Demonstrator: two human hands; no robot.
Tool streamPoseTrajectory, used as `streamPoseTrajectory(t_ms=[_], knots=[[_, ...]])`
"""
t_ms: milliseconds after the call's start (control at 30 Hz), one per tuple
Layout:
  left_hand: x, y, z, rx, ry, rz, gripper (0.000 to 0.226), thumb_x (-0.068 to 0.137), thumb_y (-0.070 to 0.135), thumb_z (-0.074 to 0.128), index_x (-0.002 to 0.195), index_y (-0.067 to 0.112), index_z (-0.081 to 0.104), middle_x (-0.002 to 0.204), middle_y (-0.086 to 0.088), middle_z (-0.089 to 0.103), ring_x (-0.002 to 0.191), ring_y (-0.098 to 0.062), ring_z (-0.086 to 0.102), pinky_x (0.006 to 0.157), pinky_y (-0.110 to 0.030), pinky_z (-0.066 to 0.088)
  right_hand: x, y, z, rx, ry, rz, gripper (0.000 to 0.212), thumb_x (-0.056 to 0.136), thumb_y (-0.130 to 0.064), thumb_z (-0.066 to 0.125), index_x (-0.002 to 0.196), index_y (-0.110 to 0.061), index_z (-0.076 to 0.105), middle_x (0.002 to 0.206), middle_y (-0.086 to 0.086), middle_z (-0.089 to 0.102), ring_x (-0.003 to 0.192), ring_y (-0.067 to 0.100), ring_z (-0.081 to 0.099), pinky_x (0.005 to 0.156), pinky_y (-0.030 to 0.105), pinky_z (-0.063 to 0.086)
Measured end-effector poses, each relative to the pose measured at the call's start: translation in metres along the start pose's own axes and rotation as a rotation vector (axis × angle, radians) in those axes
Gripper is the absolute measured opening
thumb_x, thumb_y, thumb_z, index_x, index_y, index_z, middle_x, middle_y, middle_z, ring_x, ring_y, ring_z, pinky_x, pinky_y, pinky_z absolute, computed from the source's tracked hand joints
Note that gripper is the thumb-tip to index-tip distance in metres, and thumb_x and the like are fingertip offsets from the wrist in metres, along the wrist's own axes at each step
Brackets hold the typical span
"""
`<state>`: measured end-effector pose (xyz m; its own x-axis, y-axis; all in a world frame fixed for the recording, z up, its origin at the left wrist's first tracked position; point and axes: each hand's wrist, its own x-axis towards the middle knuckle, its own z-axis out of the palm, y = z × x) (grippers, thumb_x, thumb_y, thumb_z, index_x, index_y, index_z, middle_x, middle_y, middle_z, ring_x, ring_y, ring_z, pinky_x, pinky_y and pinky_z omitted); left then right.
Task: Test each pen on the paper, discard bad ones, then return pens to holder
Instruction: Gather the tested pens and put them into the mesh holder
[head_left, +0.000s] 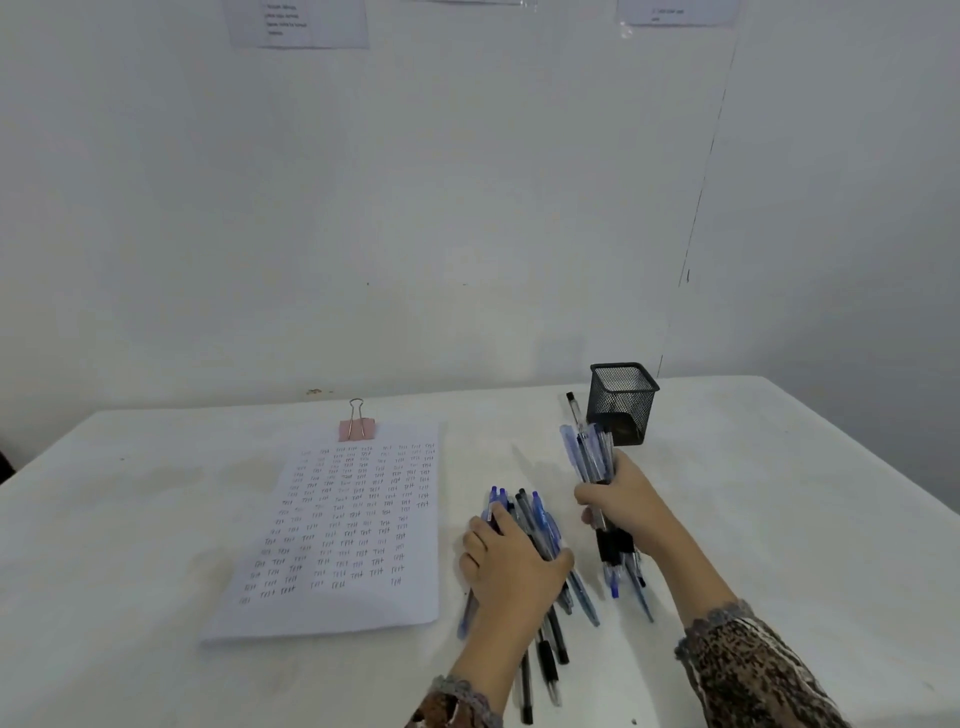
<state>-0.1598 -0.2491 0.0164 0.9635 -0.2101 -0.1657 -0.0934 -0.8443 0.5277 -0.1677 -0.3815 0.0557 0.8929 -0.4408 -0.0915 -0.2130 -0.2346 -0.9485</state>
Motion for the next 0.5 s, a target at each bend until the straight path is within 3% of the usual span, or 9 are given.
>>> streamPoseTrajectory(t_ms=[100,233,367,500], knots=[[0.001,0.003,0.001,0.033,0.002,-0.02,0.1,0.079,0.06,0.052,0.146,0.012,-0.006,0.152,-0.018,0.002,0.139,-0.034,0.003,0.113,-0.043,0.009,-0.007,-0.006,-0.001,0.036,0.076,-0.165,0.027,0.076,0.005,0.057,0.089,-0.016,0.046,0.07,0.01,0.055,0.051,0.021,0.058,0.049,0.027,0.047],[0.0,0.007,0.004,0.058,0.008,-0.039,0.108,0.075,0.067,0.053,0.146,0.01,-0.006,0.151,-0.019,0.002,0.139,-0.035,0.004,0.112,-0.044,0.01,-0.016,-0.008,0.002,0.109,0.201,-0.336,0.028,0.074,0.009,0.06,0.092,-0.007,0.045,0.075,0.018,0.054,0.059,0.02,0.05,0.056,0.031,0.049],[0.002,0.011,0.004,0.119,0.007,-0.057,0.113,0.072,0.067,0.057,0.145,0.008,-0.007,0.15,-0.021,0.004,0.138,-0.037,0.007,0.112,-0.045,0.014,-0.025,-0.001,0.009,0.162,0.232,-0.439,0.042,0.075,0.012,0.06,0.093,-0.023,0.047,0.073,0.007,0.052,0.057,0.01,0.048,0.055,0.02,0.044],[0.005,0.012,0.001,0.137,-0.018,-0.065,0.114,0.071,0.063,0.061,0.145,0.008,-0.005,0.149,-0.02,0.01,0.137,-0.037,0.011,0.111,-0.044,0.018,-0.03,0.021,0.018,0.157,0.273,-0.459,0.045,0.073,0.018,0.059,0.091,-0.022,0.046,0.063,-0.007,0.052,0.052,0.003,0.045,0.052,0.017,0.041]])
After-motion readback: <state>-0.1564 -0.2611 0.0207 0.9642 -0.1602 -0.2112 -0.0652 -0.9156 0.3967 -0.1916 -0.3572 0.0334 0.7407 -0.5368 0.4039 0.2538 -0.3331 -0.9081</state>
